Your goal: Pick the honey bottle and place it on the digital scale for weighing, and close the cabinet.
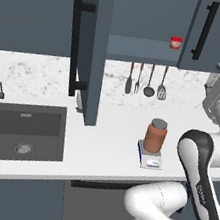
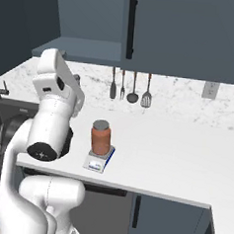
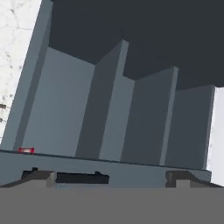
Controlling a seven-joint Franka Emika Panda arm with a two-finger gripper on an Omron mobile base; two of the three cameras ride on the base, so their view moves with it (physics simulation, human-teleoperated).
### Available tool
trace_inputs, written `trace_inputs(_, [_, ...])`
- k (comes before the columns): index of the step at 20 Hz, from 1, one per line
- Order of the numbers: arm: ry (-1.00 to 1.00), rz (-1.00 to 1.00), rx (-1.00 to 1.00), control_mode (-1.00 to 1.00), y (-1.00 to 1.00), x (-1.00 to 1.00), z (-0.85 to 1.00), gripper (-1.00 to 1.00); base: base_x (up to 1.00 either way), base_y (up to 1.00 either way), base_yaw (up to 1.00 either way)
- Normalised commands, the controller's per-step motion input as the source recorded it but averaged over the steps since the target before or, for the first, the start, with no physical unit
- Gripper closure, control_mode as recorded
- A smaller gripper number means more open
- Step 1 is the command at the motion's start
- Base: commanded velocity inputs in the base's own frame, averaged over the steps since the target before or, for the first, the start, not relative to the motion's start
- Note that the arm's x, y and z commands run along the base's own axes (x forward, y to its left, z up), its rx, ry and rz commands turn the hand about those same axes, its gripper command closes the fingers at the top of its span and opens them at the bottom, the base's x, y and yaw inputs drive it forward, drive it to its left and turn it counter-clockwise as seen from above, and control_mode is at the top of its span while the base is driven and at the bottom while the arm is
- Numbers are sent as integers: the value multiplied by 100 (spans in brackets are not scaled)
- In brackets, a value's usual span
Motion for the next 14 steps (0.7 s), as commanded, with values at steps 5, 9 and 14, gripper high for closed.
trace_inputs(5, [0,0,10,-100,54,-27,-36,-100,0,0,0])
trace_inputs(9, [1,0,10,-100,31,-66,-41,-100,0,0,0])
trace_inputs(14, [2,0,2,-100,-3,-100,-5,-100,0,0,0])
